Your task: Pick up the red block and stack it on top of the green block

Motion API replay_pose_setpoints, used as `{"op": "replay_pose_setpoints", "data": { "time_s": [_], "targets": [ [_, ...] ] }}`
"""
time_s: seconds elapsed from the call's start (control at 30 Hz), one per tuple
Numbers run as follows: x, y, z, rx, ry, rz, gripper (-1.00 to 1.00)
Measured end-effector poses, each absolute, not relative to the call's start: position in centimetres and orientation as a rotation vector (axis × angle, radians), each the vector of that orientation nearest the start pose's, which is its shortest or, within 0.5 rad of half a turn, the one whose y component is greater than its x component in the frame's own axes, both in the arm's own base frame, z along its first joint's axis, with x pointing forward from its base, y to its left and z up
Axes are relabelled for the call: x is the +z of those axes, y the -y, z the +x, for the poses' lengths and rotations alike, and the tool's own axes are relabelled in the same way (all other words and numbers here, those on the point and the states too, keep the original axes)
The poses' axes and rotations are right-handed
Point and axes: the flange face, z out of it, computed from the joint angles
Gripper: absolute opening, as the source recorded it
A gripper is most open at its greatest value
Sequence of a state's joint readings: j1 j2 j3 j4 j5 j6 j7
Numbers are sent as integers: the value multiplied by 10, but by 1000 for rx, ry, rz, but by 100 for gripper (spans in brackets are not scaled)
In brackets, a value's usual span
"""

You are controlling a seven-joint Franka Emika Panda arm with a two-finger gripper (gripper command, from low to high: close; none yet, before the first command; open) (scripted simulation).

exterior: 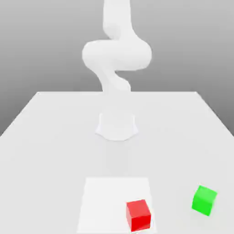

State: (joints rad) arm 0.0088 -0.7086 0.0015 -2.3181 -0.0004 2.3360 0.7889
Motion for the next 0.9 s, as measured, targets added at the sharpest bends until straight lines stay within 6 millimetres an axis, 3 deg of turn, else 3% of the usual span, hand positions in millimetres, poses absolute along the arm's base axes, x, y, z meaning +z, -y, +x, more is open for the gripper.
{"op": "replay_pose_setpoints", "data": {
  "time_s": [0.2,0.43,0.6,0.77,0.9],
  "targets": [
    [568,-16,447,-736,-1008,-2656,0],
    [436,-32,488,-477,-971,-2813,0],
    [338,-43,493,-280,-931,-2910,0],
    [242,-52,478,-75,-888,-2993,0],
    [182,-54,471,-4,-873,-3016,0]
  ]
}}
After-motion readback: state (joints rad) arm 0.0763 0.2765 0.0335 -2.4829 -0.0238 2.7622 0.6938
